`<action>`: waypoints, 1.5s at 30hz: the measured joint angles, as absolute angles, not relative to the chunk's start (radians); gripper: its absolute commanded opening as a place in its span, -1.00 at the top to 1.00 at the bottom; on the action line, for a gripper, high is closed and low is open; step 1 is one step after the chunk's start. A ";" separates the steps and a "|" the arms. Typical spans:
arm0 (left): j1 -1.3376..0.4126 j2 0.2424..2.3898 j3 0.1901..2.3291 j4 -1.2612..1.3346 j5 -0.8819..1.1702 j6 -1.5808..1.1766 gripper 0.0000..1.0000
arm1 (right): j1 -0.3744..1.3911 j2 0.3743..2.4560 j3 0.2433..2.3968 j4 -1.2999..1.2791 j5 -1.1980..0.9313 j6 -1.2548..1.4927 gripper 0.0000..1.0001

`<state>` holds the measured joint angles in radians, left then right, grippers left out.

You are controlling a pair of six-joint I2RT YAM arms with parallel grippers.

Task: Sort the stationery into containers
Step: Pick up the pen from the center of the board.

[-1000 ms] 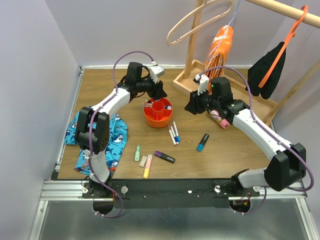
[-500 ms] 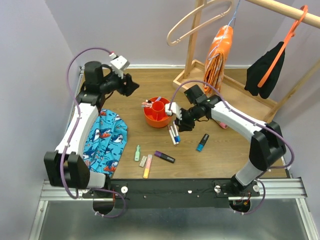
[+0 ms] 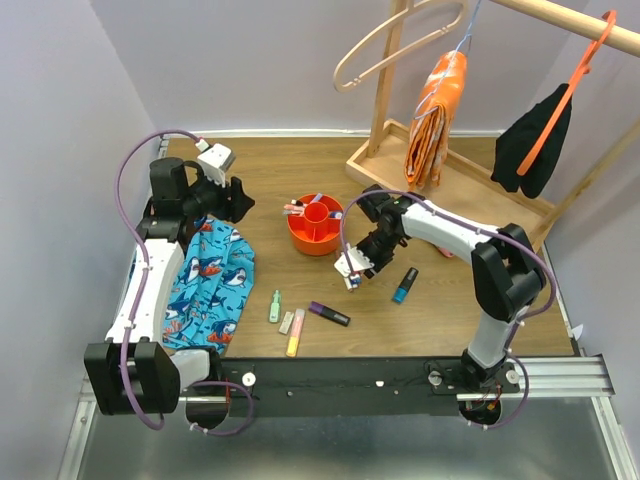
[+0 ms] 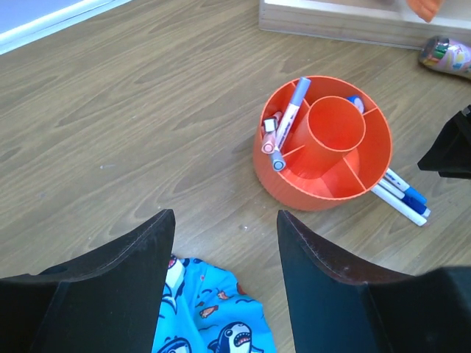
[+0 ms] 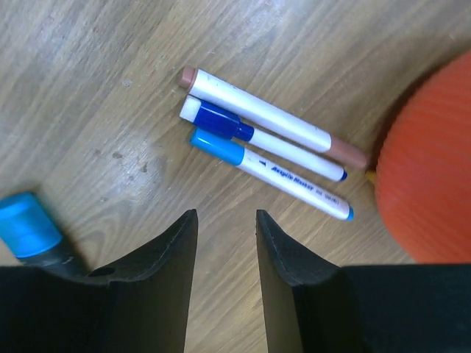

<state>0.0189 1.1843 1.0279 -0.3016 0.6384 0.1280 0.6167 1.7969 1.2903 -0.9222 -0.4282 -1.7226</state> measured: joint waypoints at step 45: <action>0.129 1.184 0.981 -0.302 0.624 0.127 -0.35 | 0.684 2.067 1.525 -1.097 -0.326 -1.979 0.30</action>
<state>0.1291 1.1839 0.9806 -0.3016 0.6239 0.1272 0.6842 2.0670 1.5246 -1.0973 -0.3260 -1.9793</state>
